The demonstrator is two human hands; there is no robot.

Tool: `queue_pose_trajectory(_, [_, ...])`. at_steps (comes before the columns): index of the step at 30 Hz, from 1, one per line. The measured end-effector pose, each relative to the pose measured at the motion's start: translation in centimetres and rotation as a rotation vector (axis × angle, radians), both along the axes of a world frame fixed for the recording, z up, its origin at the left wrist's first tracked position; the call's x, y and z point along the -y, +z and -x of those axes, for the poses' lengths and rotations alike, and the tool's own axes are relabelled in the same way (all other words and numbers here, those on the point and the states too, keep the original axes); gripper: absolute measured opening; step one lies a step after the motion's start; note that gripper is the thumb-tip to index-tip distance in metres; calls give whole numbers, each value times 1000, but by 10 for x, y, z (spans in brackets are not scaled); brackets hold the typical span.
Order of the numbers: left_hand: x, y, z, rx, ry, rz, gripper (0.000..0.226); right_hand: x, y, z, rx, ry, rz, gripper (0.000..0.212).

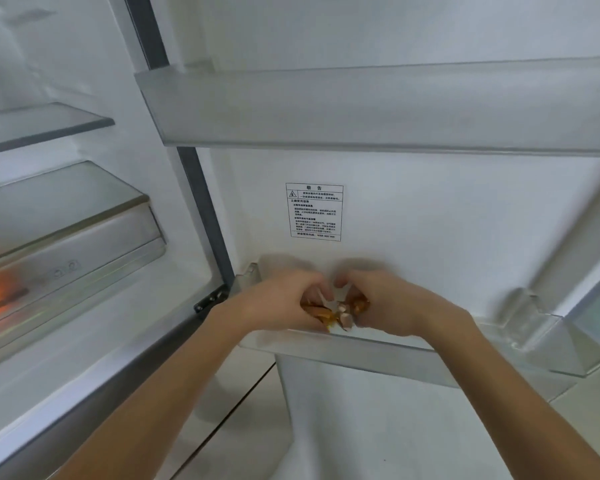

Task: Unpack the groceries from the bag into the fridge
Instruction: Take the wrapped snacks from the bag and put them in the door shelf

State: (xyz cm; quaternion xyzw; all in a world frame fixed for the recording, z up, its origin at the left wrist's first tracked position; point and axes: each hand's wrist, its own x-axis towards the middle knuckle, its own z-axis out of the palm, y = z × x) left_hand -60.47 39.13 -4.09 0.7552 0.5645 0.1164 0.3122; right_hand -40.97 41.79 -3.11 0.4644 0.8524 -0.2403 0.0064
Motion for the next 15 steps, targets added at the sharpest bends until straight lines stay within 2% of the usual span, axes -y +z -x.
queue_pose_trajectory(3, [4,-7,6,149,46,1,44,8,0,-10,-124,-33,-29,52])
queue_pose_trajectory(8, [15,-8,10,146,73,-206,23,29,4,-39,-288,-162,-92,43])
queue_pose_trajectory(15, [35,-17,-6,175,3,-404,11,66,-5,-64,-319,-345,-107,16])
